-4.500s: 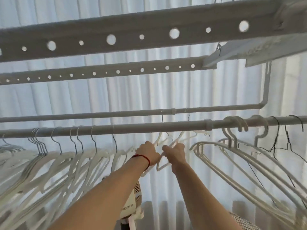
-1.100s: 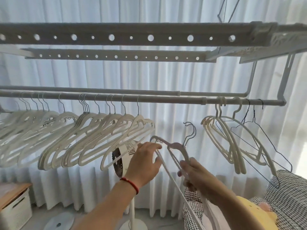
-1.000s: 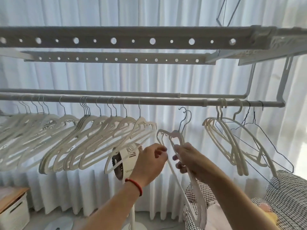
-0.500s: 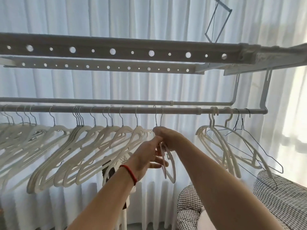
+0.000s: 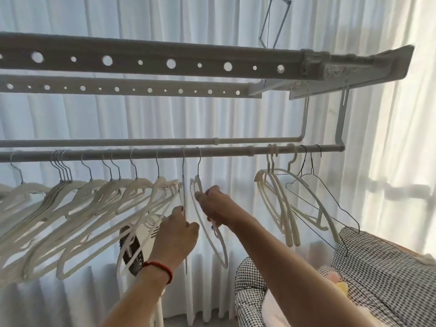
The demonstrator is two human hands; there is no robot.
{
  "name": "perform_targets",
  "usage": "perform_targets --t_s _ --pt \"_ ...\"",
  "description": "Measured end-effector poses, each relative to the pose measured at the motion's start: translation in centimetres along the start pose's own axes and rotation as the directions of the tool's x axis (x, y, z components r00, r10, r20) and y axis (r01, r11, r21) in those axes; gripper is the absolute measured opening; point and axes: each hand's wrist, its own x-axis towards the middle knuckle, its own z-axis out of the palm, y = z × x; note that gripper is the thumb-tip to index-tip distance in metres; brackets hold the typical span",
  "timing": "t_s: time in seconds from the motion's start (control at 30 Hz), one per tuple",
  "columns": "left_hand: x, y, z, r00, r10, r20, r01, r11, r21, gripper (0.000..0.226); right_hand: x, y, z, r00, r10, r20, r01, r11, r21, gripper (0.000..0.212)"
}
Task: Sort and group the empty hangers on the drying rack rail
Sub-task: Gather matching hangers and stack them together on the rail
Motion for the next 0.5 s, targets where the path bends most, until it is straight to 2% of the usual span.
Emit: perform_targets --t_s 0.07,0.1,0.13,0.2,0.23,0.27,0.3,0.33,0.37,0.43,0.5 --pt "-0.8 1.0 -0.3 0.998 0.010 -0.061 0.009 0.953 0.302 0.052 -1.2 1.7 -1.4 0.981 -0.148 -0.126 0.129 0.980 -0.150 0.056" --pt "-1.3 1.7 -0.4 0.986 0.090 -0.142 -0.017 0.896 0.444 0.056 -1.8 2.6 -2.6 0.952 -0.226 -0.206 0.190 0.965 -0.180 0.049" --pt "-2.0 2.6 -0.3 0.950 0.224 -0.217 -0.089 0.861 0.501 0.054 -2.5 3.5 -3.9 0.907 -0.300 -0.294 0.250 0.948 -0.196 0.039" --pt "-3.0 4.9 0.7 0.821 0.491 -0.291 -0.356 0.839 0.410 0.039 -3.8 5.1 -6.6 0.790 -0.385 -0.477 0.326 0.923 -0.205 0.024" --pt "-3.2 6.2 1.5 0.774 0.563 -0.289 -0.482 0.821 0.306 0.031 -4.3 5.8 -8.1 0.727 -0.398 -0.559 0.349 0.916 -0.199 0.020" --pt "-3.4 7.7 2.6 0.764 0.590 -0.261 -0.560 0.807 0.185 0.027 -4.8 6.6 -9.4 0.667 -0.395 -0.632 0.357 0.914 -0.195 0.019" --pt "-3.3 9.2 3.7 0.786 0.581 -0.212 -0.581 0.811 0.068 0.026 -5.0 7.6 -10.8 0.621 -0.379 -0.686 0.341 0.919 -0.199 0.019" --pt "-3.1 10.6 5.0 0.825 0.547 -0.143 -0.556 0.831 -0.028 0.029 -5.1 8.7 -12.0 0.601 -0.353 -0.717 0.296 0.932 -0.211 0.021" --pt "-2.6 11.9 6.3 0.871 0.488 -0.061 -0.492 0.866 -0.088 0.036 -5.1 10.0 -13.1 0.612 -0.321 -0.723 0.226 0.947 -0.229 0.024" --pt "-1.5 14.4 8.8 0.937 0.331 0.110 -0.317 0.939 -0.131 0.057 -5.0 12.3 -14.6 0.699 -0.246 -0.671 0.085 0.961 -0.264 0.033" --pt "-0.6 15.7 10.9 0.955 0.166 0.247 -0.123 0.976 -0.179 0.069 -5.0 14.2 -14.7 0.750 -0.233 -0.620 0.057 0.955 -0.290 0.034"
